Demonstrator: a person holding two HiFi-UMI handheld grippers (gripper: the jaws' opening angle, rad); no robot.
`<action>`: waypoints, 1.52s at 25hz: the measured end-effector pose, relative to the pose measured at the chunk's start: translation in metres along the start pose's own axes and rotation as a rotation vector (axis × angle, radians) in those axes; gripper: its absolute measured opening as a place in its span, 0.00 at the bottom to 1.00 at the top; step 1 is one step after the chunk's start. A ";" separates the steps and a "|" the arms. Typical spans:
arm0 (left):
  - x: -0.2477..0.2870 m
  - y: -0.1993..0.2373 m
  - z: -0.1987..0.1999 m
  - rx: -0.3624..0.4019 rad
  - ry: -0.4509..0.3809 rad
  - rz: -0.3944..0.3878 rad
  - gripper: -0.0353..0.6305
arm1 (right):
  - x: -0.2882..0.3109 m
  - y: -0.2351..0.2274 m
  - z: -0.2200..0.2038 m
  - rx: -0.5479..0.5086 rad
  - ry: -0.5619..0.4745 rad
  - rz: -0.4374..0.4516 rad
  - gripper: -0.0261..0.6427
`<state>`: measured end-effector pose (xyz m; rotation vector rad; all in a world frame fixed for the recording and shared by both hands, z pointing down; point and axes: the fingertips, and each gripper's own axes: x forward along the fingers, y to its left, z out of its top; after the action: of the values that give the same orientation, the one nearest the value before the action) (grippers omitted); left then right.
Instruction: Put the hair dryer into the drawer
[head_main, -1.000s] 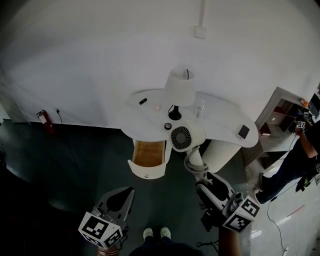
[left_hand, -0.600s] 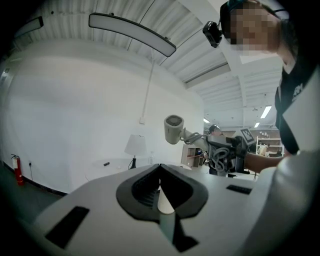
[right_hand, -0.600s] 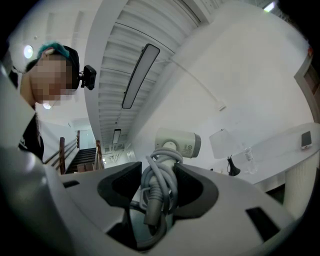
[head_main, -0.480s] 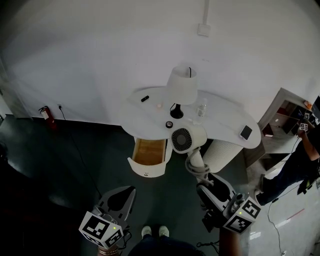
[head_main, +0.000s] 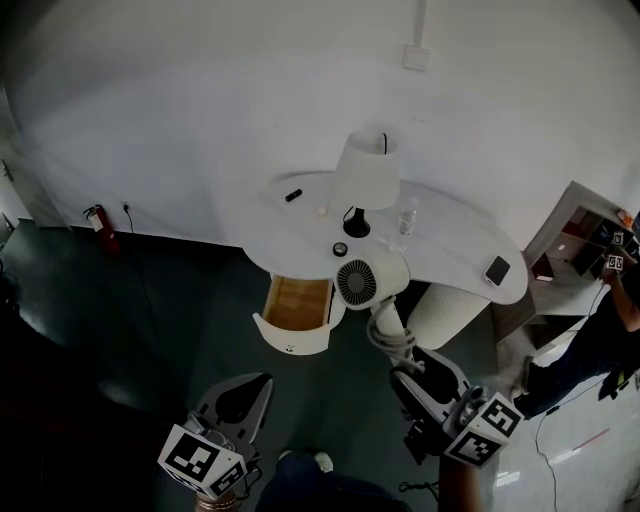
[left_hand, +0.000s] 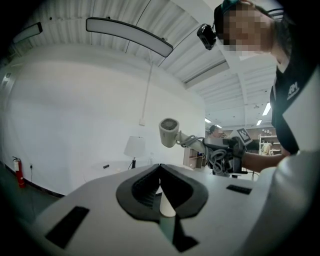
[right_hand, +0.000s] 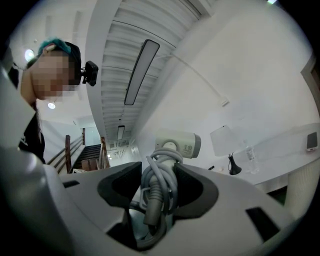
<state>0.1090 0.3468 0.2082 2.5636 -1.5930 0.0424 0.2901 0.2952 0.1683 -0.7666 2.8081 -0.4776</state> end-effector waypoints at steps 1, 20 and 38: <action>0.001 -0.001 -0.001 0.000 0.002 0.000 0.08 | 0.000 -0.001 0.000 0.001 -0.001 0.005 0.36; 0.033 0.056 0.003 -0.011 0.017 0.011 0.08 | 0.058 -0.024 -0.001 0.041 0.018 0.033 0.36; 0.083 0.130 0.024 -0.009 0.051 -0.125 0.08 | 0.141 -0.026 -0.003 0.037 0.056 -0.017 0.36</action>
<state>0.0285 0.2131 0.2033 2.6265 -1.4100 0.0885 0.1817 0.2012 0.1662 -0.7826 2.8376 -0.5607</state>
